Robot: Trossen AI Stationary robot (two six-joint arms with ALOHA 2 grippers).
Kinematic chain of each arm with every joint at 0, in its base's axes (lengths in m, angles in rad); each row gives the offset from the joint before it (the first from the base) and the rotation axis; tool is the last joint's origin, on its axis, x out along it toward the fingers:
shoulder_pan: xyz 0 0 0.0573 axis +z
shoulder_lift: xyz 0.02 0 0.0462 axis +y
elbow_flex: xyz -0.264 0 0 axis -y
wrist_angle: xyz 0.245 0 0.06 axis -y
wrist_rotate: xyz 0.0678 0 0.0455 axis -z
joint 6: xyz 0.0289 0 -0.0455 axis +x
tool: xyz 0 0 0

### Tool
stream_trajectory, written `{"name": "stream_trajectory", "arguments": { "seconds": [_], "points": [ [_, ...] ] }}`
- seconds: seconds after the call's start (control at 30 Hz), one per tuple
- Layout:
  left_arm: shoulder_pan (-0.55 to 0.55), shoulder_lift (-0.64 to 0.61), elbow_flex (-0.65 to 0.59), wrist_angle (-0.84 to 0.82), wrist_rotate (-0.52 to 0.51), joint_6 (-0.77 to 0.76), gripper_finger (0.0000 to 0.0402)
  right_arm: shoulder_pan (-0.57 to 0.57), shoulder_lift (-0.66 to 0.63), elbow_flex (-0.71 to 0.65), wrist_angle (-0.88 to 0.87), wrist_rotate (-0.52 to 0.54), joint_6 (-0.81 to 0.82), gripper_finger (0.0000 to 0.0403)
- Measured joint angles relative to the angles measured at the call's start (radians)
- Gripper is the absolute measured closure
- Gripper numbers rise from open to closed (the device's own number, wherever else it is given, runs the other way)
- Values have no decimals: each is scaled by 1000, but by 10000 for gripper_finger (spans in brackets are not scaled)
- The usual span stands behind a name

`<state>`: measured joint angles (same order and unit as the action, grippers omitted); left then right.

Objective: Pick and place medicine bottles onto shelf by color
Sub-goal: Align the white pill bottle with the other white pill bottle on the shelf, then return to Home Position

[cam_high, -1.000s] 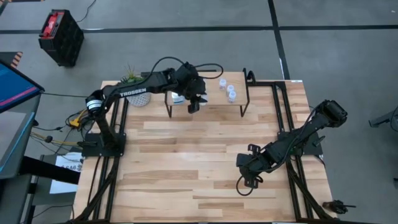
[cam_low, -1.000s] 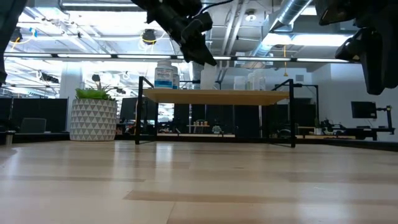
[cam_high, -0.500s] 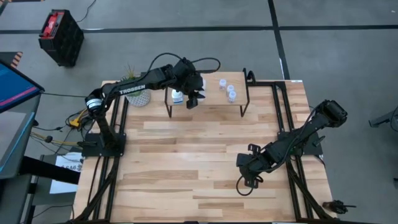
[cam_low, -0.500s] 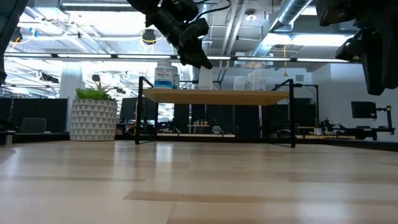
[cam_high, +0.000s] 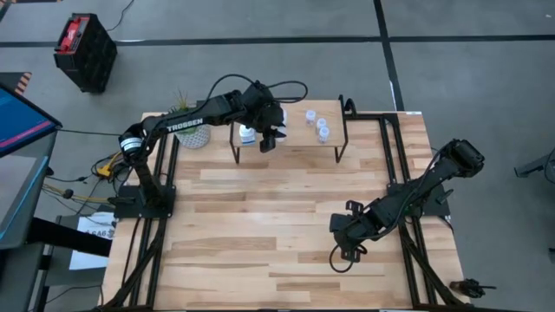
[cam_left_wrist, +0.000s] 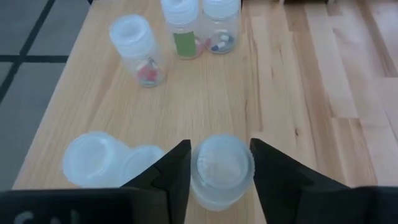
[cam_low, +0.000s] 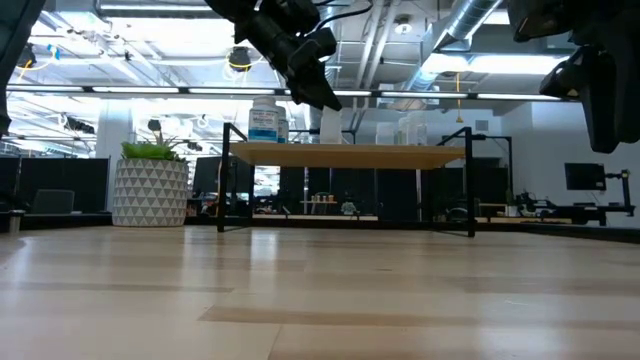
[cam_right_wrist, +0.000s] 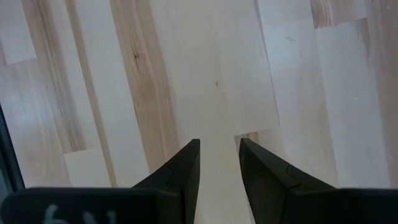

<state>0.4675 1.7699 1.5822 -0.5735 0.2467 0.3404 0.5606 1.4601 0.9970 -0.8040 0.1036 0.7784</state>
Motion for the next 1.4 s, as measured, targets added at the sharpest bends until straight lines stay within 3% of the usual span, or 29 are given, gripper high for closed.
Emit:
{"name": "stream_trajectory", "arguments": {
  "seconds": [0.27,0.67,0.87,1.13,1.27,1.4],
  "points": [
    [0,0,0,12,-1,15,234,0,0,0,0,0,0,267],
    [-10,-10,46,27,-3,15,232,0,0,0,-1,-12,-1,267],
    [-34,-11,214,-175,1,3,232,-27,-21,1,8,-12,-36,267],
    [-79,-13,467,-601,3,42,242,-79,-136,54,46,55,-279,267],
    [-79,-60,466,-766,39,102,259,-79,-206,56,101,150,-417,267],
    [-77,-154,397,-817,116,108,281,-79,-248,56,116,190,-429,267]
  ]
}}
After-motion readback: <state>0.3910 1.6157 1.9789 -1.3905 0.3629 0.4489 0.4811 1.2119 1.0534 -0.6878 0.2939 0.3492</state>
